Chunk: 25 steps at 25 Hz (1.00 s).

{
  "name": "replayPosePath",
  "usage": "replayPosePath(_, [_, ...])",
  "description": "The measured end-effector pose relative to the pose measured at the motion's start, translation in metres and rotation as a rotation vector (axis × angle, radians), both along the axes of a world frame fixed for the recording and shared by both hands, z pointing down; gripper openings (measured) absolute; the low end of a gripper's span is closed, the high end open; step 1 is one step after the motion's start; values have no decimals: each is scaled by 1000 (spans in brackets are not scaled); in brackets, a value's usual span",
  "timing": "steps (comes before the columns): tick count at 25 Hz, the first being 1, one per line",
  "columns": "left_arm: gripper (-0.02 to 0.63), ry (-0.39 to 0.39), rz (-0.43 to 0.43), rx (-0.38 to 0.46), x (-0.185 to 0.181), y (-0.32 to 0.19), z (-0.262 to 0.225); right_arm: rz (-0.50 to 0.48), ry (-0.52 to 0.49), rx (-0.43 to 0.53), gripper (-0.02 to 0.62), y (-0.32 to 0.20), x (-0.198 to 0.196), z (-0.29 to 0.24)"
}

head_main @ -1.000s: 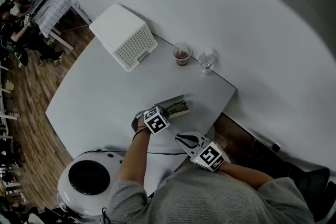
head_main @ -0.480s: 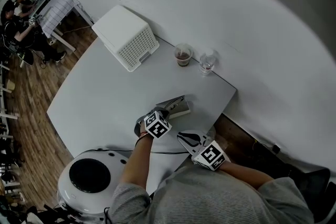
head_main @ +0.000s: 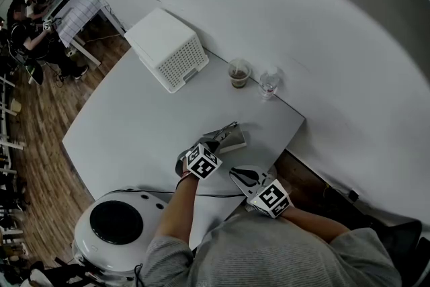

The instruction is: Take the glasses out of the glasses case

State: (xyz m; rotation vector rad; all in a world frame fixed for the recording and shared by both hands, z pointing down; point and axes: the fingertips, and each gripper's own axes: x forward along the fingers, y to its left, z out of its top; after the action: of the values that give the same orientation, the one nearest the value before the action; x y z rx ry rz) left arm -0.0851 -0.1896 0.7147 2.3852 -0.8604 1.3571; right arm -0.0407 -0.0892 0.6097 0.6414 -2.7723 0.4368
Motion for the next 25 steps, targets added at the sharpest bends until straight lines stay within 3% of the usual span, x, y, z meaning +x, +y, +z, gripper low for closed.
replayPosePath(15, [18,91,-84,150,-5,-12,-44,90,-11,-8,21,-28,11,-6])
replayPosePath(25, [18,197,-154,276,-3,-9,-83,132,-20,13,21,-47,18,-14])
